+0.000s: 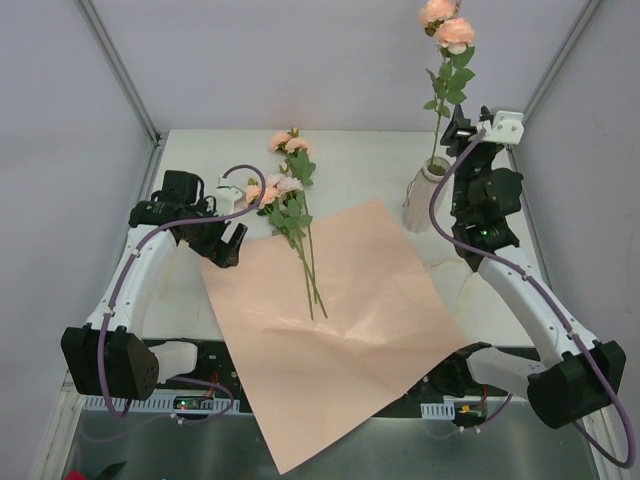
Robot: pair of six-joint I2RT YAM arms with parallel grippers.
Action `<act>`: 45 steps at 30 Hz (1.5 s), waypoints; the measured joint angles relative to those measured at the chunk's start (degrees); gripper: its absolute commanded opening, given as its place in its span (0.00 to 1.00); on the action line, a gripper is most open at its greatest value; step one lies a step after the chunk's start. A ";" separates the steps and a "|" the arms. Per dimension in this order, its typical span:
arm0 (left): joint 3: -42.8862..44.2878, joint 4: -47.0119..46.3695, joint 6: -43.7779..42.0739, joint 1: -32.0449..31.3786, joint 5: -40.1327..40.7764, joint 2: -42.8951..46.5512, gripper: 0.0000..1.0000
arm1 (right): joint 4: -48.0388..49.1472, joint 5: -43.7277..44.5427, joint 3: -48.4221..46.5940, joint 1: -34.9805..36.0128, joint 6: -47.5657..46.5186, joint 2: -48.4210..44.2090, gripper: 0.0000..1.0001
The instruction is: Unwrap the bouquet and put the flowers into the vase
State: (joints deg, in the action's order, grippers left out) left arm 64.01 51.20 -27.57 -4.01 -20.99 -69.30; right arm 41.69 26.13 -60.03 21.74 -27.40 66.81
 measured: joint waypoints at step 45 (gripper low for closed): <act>-2.80 -2.99 0.07 0.00 0.79 0.57 0.90 | -50.77 -36.17 -28.70 23.69 19.93 53.96 0.40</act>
State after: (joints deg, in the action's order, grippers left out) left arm 61.21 48.21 -27.51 -4.01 -20.21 -68.73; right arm -9.08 -10.04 -88.73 45.43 -7.46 120.77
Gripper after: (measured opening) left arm 0.901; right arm 0.409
